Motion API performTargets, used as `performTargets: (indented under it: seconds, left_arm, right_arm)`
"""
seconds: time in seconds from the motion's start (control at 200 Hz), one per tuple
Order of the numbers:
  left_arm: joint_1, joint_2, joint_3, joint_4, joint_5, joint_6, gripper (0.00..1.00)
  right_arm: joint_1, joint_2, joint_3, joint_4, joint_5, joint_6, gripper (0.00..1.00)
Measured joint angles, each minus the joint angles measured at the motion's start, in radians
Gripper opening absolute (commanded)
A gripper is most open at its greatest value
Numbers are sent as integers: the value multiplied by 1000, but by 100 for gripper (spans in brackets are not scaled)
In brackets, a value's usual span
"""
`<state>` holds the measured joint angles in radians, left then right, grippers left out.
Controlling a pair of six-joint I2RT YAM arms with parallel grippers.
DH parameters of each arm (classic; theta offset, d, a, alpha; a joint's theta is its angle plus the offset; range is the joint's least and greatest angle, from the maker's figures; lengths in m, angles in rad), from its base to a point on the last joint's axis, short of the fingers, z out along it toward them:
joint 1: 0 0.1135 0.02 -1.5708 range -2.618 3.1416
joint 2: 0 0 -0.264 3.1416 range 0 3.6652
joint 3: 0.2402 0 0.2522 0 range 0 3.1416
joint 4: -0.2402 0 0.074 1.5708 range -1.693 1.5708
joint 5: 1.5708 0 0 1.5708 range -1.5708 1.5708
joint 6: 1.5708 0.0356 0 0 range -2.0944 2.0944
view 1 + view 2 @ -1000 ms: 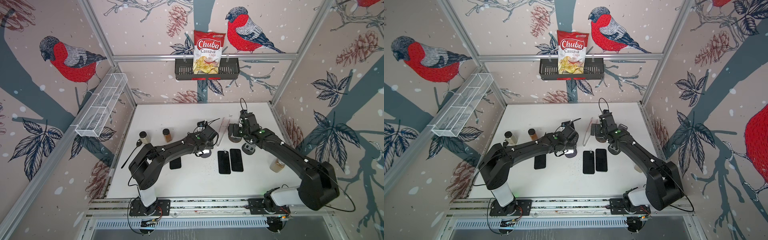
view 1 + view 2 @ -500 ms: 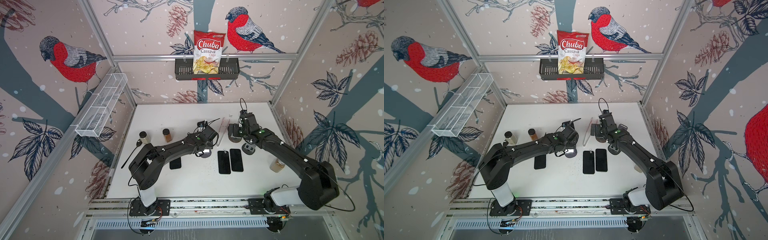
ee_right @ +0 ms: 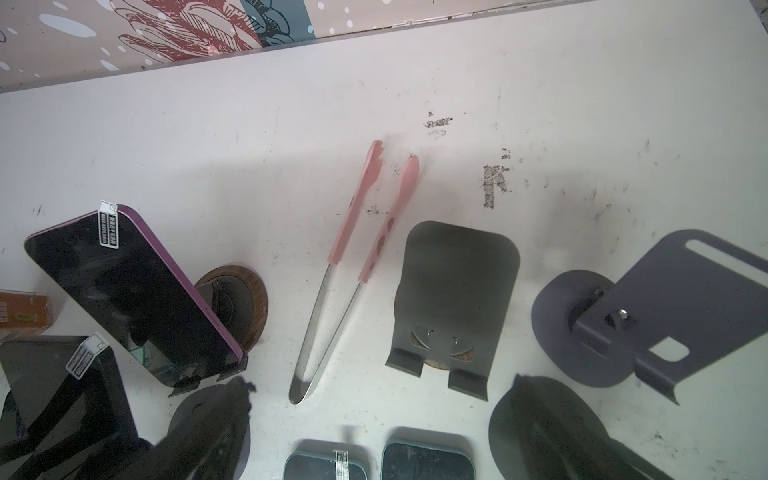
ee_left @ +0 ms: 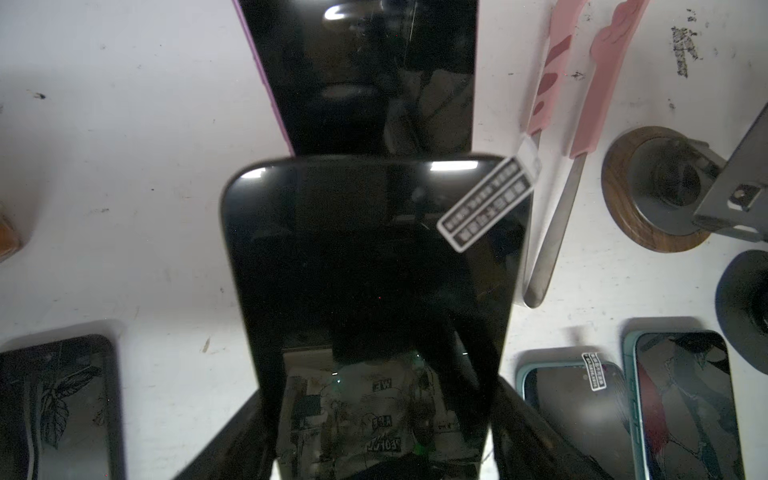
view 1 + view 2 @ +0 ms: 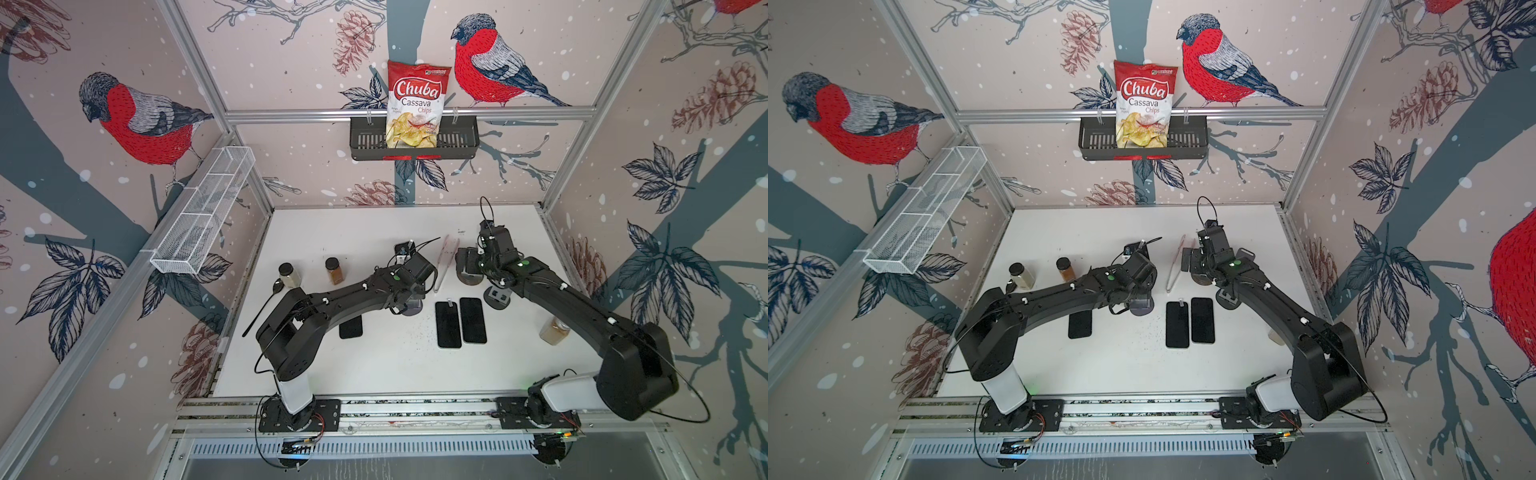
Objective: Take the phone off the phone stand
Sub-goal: 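Carry the black phone toward the robot and lower it flat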
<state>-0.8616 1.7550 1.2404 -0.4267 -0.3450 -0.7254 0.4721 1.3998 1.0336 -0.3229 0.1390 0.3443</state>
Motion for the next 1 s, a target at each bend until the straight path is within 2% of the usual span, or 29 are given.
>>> performTargets:
  seconds: [0.47, 0.996]
  left_arm:
    - [-2, -114, -42, 2, -45, 3, 69]
    - [47, -309, -250, 30, -38, -13, 71]
  right_arm:
    - [4, 0, 0, 0, 0, 2, 99]
    - [19, 0, -2, 0, 0, 3, 99]
